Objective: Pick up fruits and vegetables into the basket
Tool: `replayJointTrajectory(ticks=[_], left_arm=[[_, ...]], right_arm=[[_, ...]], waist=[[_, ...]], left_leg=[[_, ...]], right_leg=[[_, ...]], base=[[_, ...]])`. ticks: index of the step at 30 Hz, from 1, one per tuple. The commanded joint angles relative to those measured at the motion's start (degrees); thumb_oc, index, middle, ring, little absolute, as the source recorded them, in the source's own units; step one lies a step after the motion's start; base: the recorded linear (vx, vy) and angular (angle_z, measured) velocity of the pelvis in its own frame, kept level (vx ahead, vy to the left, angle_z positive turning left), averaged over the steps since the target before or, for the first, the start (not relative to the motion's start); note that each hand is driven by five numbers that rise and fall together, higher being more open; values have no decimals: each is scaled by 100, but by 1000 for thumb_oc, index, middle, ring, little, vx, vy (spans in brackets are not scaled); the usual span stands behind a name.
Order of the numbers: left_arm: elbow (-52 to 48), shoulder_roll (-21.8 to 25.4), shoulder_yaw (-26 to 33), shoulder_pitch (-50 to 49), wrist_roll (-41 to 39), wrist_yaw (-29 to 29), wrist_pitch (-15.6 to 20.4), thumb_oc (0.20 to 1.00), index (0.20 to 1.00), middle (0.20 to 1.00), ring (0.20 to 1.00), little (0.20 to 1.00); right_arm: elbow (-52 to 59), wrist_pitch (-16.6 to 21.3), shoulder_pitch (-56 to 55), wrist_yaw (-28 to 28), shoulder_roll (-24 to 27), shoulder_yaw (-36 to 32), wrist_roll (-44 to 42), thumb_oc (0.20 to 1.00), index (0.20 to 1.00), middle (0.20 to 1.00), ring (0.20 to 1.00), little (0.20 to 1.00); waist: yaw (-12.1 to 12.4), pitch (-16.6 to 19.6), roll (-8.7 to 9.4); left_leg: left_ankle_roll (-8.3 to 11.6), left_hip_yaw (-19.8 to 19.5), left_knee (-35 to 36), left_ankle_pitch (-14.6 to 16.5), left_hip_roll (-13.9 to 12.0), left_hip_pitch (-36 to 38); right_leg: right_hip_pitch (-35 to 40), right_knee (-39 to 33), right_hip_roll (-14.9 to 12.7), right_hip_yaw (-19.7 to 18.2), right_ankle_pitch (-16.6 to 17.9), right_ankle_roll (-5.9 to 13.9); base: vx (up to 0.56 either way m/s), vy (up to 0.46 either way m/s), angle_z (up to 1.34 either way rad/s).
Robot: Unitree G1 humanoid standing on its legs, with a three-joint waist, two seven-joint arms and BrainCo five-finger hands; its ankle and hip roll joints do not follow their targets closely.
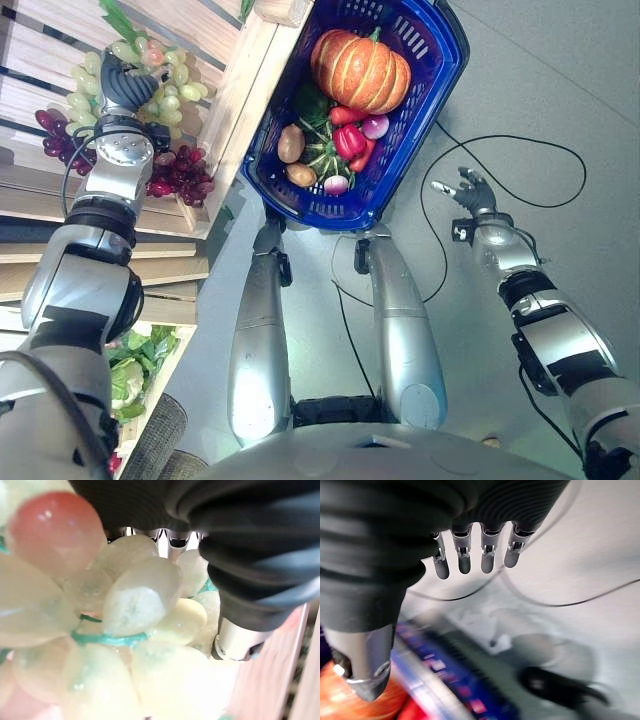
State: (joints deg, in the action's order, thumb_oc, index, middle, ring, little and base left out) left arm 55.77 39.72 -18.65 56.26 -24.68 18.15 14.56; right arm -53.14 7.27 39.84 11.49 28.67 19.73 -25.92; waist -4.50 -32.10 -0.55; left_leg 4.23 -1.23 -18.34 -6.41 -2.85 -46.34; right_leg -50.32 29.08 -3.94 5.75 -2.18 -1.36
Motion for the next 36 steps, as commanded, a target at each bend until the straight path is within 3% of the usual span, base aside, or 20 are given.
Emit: replayJointTrajectory(ticks=[1,5,7,10,18,21,36], left_arm=[[-338,31,578,-244,-1024,-22,823,200,200,200,200,200],[-1093,-172,923,-689,-1650,-239,1408,200,200,200,200,200],[-1203,-197,984,-751,-1699,-299,1464,200,200,200,200,200],[-1850,-485,1249,-1059,-1850,-641,1907,200,200,200,200,200],[-2996,-1058,1261,-1350,-1831,-1503,2204,200,200,200,200,200],[-3625,-1217,1136,-1452,-1904,-1958,2029,200,200,200,200,200],[-5332,-1439,644,-1634,-2230,-2974,1145,200,200,200,200,200]], right_arm=[[701,437,-557,382,51,-178,-150,1000,1000,1000,1000,1000],[2039,728,-852,556,-96,-177,133,1000,1000,1000,1000,1000],[2203,761,-892,573,-134,-188,254,1000,1000,1000,1000,1000],[3183,874,-1037,488,-304,-212,830,1000,1000,1000,1000,1000],[4355,857,-903,131,-473,-124,1443,1000,1000,1000,1000,1000],[4680,769,-763,34,-461,-99,1523,1000,1000,1000,1000,1000],[5426,483,-435,-161,-360,159,1548,1000,1000,1000,1000,1000]], waist=[[144,231,50],[145,231,71],[150,231,71],[168,231,44],[238,231,-32],[279,231,-67],[347,231,-141]], left_leg=[[-103,27,-458,633,155,148],[-100,27,-436,652,168,210],[-101,26,-427,653,172,221],[-111,25,-356,649,199,283],[-125,66,-272,612,227,310],[-133,93,-264,598,237,319],[-171,155,-247,556,278,393]], right_leg=[[392,-358,79,-122,55,377],[450,-354,60,-101,22,382],[460,-356,59,-97,19,385],[509,-391,33,-80,-10,397],[548,-428,-20,-51,-35,422],[577,-456,-60,-21,-15,427],[699,-557,-157,23,78,428]], base=[[-11,-17,5],[-10,-10,3],[0,0,0],[-11,12,3],[0,0,0],[0,0,0],[2,-1,-1]])
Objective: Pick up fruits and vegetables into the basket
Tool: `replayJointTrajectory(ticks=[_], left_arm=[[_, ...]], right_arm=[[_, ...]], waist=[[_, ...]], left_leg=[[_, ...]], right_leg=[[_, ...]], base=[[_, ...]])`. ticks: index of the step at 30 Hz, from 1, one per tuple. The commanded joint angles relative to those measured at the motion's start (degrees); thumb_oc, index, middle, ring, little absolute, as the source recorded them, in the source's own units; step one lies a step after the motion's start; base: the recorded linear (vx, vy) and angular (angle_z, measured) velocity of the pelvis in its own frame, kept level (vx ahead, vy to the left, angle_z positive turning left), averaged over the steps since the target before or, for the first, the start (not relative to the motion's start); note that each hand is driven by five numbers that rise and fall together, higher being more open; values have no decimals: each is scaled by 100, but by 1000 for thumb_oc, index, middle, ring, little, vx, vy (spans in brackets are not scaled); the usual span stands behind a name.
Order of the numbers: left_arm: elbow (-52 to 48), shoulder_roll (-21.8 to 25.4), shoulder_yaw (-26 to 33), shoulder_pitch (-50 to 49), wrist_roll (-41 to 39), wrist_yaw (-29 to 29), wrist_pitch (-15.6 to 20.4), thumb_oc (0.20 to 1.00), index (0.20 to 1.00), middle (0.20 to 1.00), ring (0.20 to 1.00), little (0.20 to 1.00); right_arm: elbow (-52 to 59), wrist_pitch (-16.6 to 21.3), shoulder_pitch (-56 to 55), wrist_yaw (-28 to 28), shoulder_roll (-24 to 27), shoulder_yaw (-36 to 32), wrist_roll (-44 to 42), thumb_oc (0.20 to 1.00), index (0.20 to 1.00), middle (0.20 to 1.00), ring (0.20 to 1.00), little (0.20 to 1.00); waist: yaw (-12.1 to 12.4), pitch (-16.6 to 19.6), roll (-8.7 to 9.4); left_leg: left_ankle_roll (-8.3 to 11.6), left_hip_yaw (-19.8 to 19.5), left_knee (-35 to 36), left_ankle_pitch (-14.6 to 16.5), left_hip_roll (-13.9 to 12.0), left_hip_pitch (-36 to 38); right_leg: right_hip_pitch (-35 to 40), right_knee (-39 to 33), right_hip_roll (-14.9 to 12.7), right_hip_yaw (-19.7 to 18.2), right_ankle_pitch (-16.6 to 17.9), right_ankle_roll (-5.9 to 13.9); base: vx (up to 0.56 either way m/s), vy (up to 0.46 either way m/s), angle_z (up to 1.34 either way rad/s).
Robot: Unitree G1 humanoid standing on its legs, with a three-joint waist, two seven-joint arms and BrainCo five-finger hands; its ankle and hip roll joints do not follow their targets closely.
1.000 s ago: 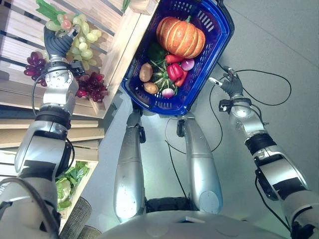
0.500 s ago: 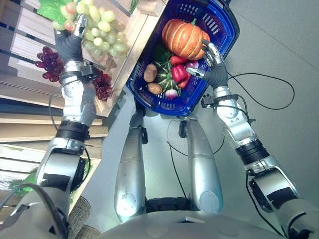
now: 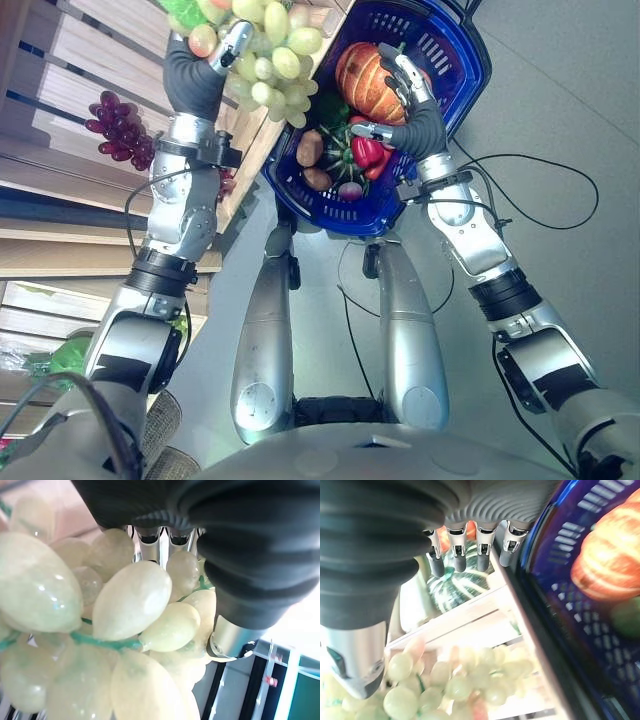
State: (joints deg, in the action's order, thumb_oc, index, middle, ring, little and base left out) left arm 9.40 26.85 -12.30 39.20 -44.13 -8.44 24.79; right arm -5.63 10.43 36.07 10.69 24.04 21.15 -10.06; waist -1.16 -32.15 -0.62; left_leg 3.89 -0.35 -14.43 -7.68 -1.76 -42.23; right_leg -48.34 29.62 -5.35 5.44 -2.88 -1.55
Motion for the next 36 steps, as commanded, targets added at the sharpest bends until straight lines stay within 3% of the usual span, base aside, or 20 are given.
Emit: replayJointTrajectory(ticks=[1,35,36], left_arm=[[-792,-173,-44,101,-447,-452,39,200,200,200,200,200],[-2206,-732,-1094,579,-1262,-1882,-1089,200,200,200,200,200],[-2208,-737,-1109,581,-1266,-1892,-1097,200,200,200,200,200]], right_arm=[[720,140,-21,-133,90,58,-48,1000,1000,1000,1000,1000],[624,-447,701,-90,-216,825,-745,1000,1000,1000,1000,1000],[622,-446,702,-96,-220,826,-740,959,959,959,959,959]], waist=[[11,236,-132],[72,236,-91],[68,236,-91]], left_leg=[[-141,71,-650,685,173,-23],[-231,31,-559,597,280,36],[-232,33,-553,592,280,40]], right_leg=[[498,-614,-22,56,157,446],[576,-790,-49,160,353,438],[580,-794,-46,159,356,437]], base=[[0,0,0],[-1,-3,1],[0,0,0]])
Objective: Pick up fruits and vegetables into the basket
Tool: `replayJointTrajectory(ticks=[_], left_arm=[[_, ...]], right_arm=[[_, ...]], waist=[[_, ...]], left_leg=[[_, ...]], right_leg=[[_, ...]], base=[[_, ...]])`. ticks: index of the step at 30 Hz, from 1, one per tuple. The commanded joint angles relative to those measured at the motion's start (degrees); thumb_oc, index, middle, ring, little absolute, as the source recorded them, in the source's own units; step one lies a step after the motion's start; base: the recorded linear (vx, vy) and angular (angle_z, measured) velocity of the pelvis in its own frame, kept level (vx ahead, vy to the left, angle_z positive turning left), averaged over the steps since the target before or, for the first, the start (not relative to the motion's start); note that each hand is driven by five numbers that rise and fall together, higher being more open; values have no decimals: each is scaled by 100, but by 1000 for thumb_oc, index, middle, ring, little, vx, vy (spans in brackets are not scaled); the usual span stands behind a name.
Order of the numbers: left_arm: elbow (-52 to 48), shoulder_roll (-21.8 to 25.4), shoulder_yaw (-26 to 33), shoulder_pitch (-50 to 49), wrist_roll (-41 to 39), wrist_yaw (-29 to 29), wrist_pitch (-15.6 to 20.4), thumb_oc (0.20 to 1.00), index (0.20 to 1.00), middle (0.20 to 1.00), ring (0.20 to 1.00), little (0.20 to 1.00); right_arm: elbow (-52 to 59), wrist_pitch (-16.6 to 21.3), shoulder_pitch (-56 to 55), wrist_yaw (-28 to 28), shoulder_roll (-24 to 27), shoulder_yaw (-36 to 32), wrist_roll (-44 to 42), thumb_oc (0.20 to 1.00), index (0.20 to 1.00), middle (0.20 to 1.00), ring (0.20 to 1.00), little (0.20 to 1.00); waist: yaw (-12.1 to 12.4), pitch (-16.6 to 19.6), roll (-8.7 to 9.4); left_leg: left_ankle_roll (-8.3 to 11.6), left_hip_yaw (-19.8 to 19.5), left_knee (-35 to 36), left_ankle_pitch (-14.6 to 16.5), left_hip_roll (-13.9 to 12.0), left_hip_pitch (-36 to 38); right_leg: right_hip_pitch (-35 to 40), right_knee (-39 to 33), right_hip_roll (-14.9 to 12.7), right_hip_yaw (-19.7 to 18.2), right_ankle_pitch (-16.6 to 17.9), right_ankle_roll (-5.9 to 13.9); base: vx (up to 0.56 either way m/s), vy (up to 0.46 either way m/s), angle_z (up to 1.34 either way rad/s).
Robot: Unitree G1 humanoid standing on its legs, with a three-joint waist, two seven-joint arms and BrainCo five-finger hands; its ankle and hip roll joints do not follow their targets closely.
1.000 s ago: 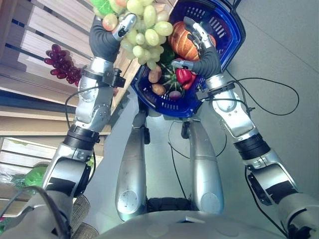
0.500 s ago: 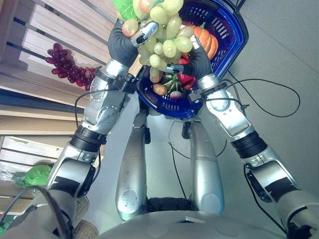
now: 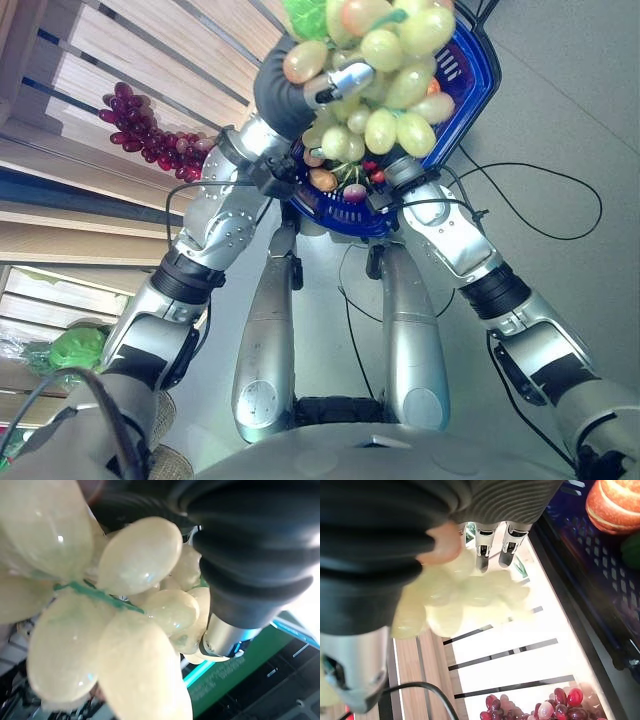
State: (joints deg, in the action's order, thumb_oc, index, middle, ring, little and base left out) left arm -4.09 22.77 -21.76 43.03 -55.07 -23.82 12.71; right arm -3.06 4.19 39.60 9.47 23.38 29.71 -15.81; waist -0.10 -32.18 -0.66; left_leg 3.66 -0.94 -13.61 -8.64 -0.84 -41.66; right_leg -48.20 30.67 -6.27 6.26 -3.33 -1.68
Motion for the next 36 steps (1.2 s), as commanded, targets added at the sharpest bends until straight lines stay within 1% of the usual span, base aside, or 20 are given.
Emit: replayJointTrajectory(ticks=[1,2,7,9,10,13,14,16,17,18,19,22,23,28,30,34,36], left_arm=[[-865,-330,-197,215,-217,-395,82,200,200,200,200,200],[-868,-350,-213,225,-206,-419,61,200,200,200,200,200],[-870,-415,-326,249,-124,-315,-40,200,200,200,200,200],[-847,-435,-341,248,-50,-227,-17,200,200,200,200,200],[-824,-421,-332,247,-24,-135,27,200,200,200,200,200],[-739,-338,-294,248,502,342,313,200,200,200,200,200],[-704,-313,-247,238,784,578,440,228,228,228,228,228],[-647,-236,-175,238,1131,887,544,551,551,551,551,551],[-631,-176,-122,210,1450,1131,637,843,843,843,843,843],[-622,-105,-68,185,1562,1238,663,1000,1000,1000,1000,1000],[-610,-51,-15,153,1776,1444,726,1000,1000,1000,1000,1000],[-564,81,143,59,2092,1872,916,1000,1000,1000,1000,1000],[-520,161,176,41,2080,2052,1018,1000,1000,1000,1000,1000],[-410,162,455,-163,2461,2918,1314,1000,1000,1000,1000,1000],[-373,150,573,-258,2770,3261,1417,1000,1000,1000,1000,1000],[-338,126,688,-324,3009,3638,1420,1000,1000,1000,1000,1000],[-313,111,733,-338,3040,3691,1376,1000,1000,1000,1000,1000]], right_arm=[[370,163,367,47,-149,-24,-177,501,501,501,501,501],[349,193,390,73,-155,-15,-174,200,200,200,200,200],[369,208,441,168,-215,4,-144,200,200,200,200,200],[361,229,446,219,-230,4,-134,200,200,200,200,200],[346,242,452,227,-222,-1,-147,200,200,200,200,200],[286,320,421,253,-233,-26,-155,200,200,200,200,200],[283,331,417,264,-238,-44,-155,200,200,200,200,200],[263,357,383,263,-245,-88,-151,200,200,200,200,200],[284,381,339,265,-224,-118,-148,200,200,200,200,200],[299,401,303,269,-205,-148,-154,200,200,200,200,200],[331,410,266,278,-184,-174,-164,200,200,200,200,200],[365,473,161,255,-130,-266,-171,200,200,200,200,200],[359,494,127,254,-106,-290,-185,200,200,200,200,200],[360,548,-13,296,-130,-363,-174,200,200,200,200,200],[355,577,-71,315,-147,-403,-147,200,200,200,200,200],[356,558,-100,341,-165,-435,-140,200,200,200,200,200],[337,562,-114,320,-172,-465,-136,200,200,200,200,200]], waist=[[-41,238,-83],[-40,238,-82],[-51,238,-73],[-51,238,-76],[-51,238,-77],[-38,238,-84],[-29,238,-90],[-14,238,-97],[-3,238,-103],[10,238,-110],[20,238,-118],[42,238,-134],[52,238,-139],[92,238,-148],[107,238,-147],[124,238,-149],[127,238,-153]], left_leg=[[-210,94,-625,681,188,-12],[-214,96,-622,681,190,-10],[-226,93,-606,671,201,-15],[-229,87,-613,669,209,-25],[-227,85,-623,669,209,-30],[-229,79,-635,676,215,-29],[-229,72,-635,671,219,-39],[-230,64,-640,674,219,-49],[-232,54,-637,669,228,-49],[-232,48,-643,670,231,-52],[-232,41,-647,670,237,-56],[-228,30,-677,674,239,-94],[-228,21,-684,671,243,-95],[-228,-8,-650,652,252,-89],[-224,-20,-651,649,258,-110],[-218,-33,-640,641,261,-114],[-216,-34,-640,638,266,-119]], right_leg=[[571,-906,51,76,410,450],[570,-910,52,77,415,451],[567,-935,61,76,435,453],[556,-935,60,76,443,452],[556,-935,57,73,444,452],[563,-930,49,84,438,459],[551,-923,50,86,438,462],[543,-910,42,94,426,465],[542,-903,43,99,419,468],[540,-893,37,108,412,468],[540,-886,32,114,405,469],[507,-854,15,131,384,475],[510,-846,7,140,383,476],[499,-823,11,164,361,479],[481,-815,14,176,349,476],[478,-800,19,189,334,476],[474,-791,20,193,326,477]], base=[[0,0,0],[0,0,0],[0,0,0],[0,0,0],[0,0,0],[0,0,0],[0,0,0],[0,0,0],[0,0,0],[0,0,0],[0,0,0],[0,0,0],[0,0,0],[0,0,0],[0,0,0],[1,-6,6],[2,0,2]])
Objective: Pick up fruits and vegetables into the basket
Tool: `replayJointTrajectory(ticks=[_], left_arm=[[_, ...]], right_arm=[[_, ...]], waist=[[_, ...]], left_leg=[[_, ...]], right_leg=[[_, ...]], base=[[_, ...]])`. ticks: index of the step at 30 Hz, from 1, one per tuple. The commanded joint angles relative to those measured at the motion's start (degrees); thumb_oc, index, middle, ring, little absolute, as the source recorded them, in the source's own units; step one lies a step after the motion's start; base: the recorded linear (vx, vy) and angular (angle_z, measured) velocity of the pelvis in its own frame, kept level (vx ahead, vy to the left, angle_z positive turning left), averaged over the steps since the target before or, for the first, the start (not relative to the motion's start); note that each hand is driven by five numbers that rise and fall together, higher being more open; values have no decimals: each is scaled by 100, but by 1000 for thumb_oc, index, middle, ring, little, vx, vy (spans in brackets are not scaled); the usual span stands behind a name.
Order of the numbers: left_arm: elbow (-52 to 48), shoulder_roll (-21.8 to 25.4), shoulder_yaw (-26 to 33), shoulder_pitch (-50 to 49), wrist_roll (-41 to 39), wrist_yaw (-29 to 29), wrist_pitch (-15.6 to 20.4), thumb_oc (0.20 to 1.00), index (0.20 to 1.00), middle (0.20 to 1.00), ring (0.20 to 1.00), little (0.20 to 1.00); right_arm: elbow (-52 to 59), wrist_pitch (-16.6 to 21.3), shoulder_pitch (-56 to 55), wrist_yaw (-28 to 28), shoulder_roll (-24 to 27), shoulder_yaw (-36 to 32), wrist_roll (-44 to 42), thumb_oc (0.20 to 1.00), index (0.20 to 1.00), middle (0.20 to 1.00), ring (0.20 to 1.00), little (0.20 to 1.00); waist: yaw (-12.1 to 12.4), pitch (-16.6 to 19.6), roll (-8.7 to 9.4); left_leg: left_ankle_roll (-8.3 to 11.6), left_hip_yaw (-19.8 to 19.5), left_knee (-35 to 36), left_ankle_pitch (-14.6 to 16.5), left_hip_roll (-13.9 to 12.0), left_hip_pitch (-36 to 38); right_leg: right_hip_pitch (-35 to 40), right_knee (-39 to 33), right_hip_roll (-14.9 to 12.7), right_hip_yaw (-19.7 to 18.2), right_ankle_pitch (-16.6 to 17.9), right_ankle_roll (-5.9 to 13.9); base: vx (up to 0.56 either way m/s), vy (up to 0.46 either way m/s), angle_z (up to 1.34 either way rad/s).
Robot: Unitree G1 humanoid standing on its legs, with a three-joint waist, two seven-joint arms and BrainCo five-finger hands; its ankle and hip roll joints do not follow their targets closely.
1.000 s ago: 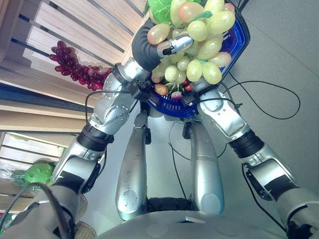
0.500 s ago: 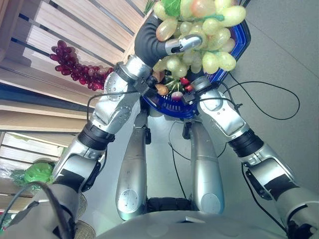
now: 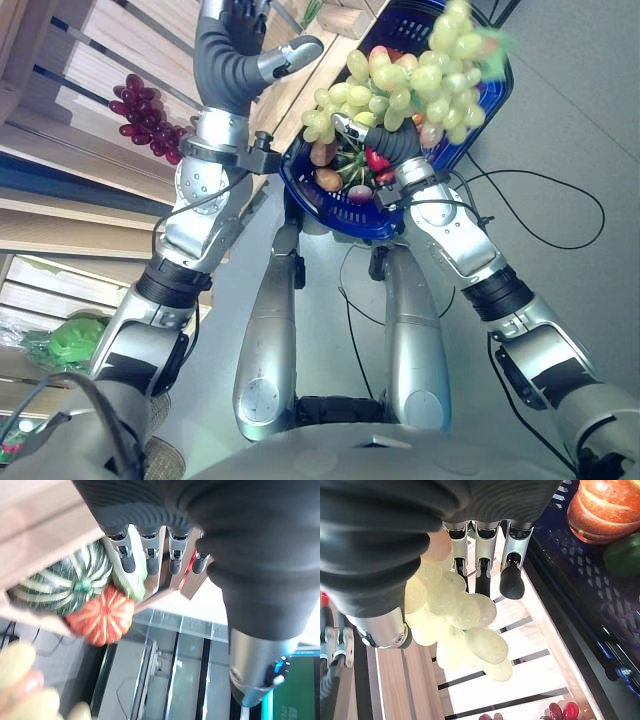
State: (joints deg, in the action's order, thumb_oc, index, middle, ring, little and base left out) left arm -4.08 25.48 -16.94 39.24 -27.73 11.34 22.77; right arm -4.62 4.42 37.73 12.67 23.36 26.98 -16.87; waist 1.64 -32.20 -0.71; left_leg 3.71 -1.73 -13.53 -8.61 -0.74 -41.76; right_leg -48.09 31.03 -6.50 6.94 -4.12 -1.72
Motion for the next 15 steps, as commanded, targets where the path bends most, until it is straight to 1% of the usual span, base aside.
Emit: replayJointTrajectory(ticks=[1,2,6,8,9,11,13,15], left_arm=[[-269,-163,273,35,442,316,358,1000,1000,1000,1000,1000],[-245,-160,283,35,546,387,351,1000,1000,1000,1000,1000],[0,-29,358,90,1459,982,170,1000,1000,1000,1000,1000],[156,63,412,121,1615,1171,79,1000,1000,1000,1000,1000],[399,187,450,155,1852,1414,12,1000,1000,1000,1000,1000],[641,334,480,200,2040,1653,-128,1000,1000,1000,1000,1000],[915,476,515,232,2139,1794,-145,1000,1000,1000,1000,1000],[1450,700,501,357,2283,2042,-165,1000,1000,1000,1000,1000]], right_arm=[[467,538,67,-3,-172,-208,-33,200,200,200,200,200],[457,531,67,3,-168,-212,-41,200,200,200,200,200],[326,470,57,19,-140,-248,-121,200,200,200,200,200],[223,414,50,51,-109,-260,-228,200,200,200,200,200],[33,428,18,42,-97,-256,-284,200,200,200,200,200],[-150,412,-7,94,-43,-256,-269,200,200,200,200,200],[-370,331,-7,96,35,-246,-269,200,200,200,200,200],[-821,109,91,91,177,-177,-352,200,200,200,200,200]], waist=[[-46,241,-149],[-45,241,-148],[-46,241,-148],[-44,241,-151],[-47,241,-164],[-51,241,-171],[-51,241,-184],[-54,241,-215]], left_leg=[[-217,44,-655,634,256,-116],[-212,43,-657,633,255,-117],[-191,46,-677,634,246,-121],[-176,52,-676,630,239,-116],[-167,64,-652,623,230,-91],[-152,72,-656,619,222,-86],[-133,86,-671,626,216,-78],[-100,111,-688,630,193,-70]], right_leg=[[454,-814,42,126,400,483],[454,-810,42,127,399,485],[449,-782,42,124,378,480],[453,-773,41,125,367,477],[463,-765,43,124,356,476],[468,-755,34,120,346,474],[476,-742,22,123,331,473],[472,-719,2,112,318,469]], base=[[0,0,0],[0,0,0],[0,0,0],[0,0,0],[0,0,0],[0,0,0],[4,25,0],[4,58,-1]])
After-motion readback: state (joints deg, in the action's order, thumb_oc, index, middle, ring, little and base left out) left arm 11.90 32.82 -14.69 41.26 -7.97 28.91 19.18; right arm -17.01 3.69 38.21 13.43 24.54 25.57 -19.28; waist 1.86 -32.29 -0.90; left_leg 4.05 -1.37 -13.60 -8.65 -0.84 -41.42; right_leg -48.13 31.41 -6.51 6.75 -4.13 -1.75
